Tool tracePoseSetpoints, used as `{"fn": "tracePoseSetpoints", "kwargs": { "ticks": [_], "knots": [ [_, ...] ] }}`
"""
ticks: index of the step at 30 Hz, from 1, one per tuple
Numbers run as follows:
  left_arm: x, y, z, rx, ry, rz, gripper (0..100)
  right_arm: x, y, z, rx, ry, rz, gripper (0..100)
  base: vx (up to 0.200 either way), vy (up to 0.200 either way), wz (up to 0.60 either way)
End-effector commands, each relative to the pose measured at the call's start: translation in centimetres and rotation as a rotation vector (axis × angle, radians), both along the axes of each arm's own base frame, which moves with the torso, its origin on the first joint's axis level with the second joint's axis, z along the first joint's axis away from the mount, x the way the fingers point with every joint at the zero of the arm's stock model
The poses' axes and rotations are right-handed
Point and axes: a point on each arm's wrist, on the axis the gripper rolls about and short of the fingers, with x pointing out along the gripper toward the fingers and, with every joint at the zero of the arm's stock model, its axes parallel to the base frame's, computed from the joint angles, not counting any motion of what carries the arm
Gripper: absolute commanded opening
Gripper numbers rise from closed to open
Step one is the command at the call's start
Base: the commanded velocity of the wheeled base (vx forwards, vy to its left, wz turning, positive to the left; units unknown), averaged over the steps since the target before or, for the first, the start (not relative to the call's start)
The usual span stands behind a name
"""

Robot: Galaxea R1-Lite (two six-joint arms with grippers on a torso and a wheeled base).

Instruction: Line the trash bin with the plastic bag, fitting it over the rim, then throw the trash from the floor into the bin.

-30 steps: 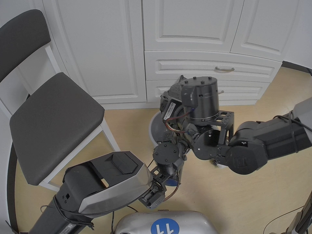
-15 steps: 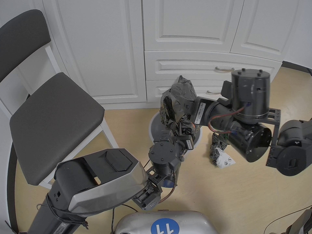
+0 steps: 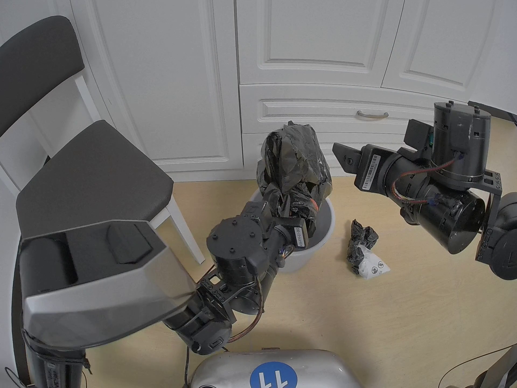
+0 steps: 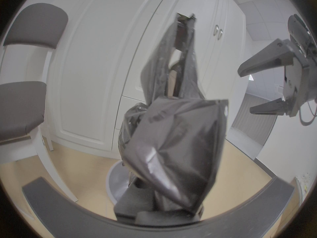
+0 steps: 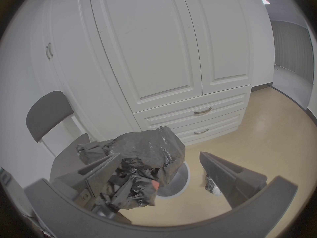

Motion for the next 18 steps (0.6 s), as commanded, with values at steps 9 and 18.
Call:
{"fn": "tracePoseSetpoints", "kwargs": {
  "ticks": [9, 18],
  "knots": [
    [-1.6, 2.3, 5.6, -0.087, -0.067, -0.007, 0, 0.9, -0.4, -0.3, -0.011, 0.007, -0.029, 100, 0.000, 0.000, 0.00],
    [-2.9, 2.7, 6.5, -0.087, -0.060, -0.028, 0, 1.3, -0.5, -0.6, -0.011, 0.012, -0.034, 0, 0.000, 0.000, 0.00]
  ]
}}
